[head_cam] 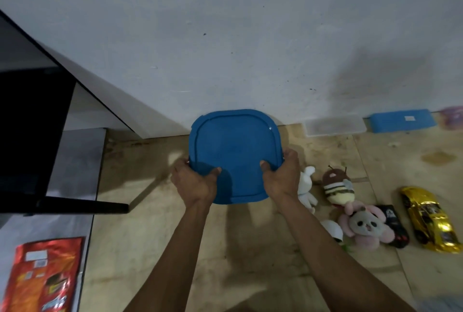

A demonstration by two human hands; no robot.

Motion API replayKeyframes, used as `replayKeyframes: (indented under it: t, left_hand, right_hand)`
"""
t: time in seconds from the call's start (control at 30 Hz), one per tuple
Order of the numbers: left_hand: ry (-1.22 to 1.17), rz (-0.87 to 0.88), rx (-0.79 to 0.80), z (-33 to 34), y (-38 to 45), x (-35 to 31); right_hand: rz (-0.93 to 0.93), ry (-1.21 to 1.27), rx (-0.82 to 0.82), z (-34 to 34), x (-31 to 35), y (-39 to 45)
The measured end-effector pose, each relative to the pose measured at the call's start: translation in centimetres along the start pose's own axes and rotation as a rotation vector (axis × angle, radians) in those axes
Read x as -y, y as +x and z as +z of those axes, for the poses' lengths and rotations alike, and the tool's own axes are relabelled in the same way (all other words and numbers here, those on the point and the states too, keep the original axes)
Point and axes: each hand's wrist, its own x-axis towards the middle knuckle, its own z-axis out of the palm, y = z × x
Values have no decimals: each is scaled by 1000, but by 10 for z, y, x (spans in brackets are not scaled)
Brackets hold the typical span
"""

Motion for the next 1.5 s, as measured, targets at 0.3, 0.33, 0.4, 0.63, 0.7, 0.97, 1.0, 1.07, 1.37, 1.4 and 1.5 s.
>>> replayKeyframes:
  t: [0.3,0.33,0.4,0.63,0.7,0.97,1.0,1.07,1.37,1.4,1.5]
  left_hand:
    - [70,209,-16,-44,-87,-12]
    - [89,208,-12,-49,-102,-7]
    - [125,195,-15,-59,-130,11]
    - [220,77,4,-72,-218,94]
    - [245,37,20,-69,-226,112]
    - [384,-32,133,-56,-197,137]
    - [408,-31,152,-54,-191,137]
    - [461,-27,198,-51,-180,138]
    - [650,48,263,-49,-160,146]
    - [657,52,264,-49,-159,147]
    - [666,54,263,-48,-159,149]
  right_hand:
    - [-172,-30,60,-42,-4,-65]
    - [-173,-41,88,-50,-10,-76]
    - [-187,-60,152,-68,-26,-102]
    - [-106,-70,265,-98,-110,-174]
    - [-82,-88,271,-95,-129,-180]
    - [20,-210,318,-67,-161,-161]
    - [31,-226,321,-64,-163,-158]
    - [40,-269,323,-59,-165,-151]
    - [-16,-438,293,-45,-169,-145]
    - [-16,-439,291,-44,-169,-145]
    - [-13,-443,297,-47,-164,-148]
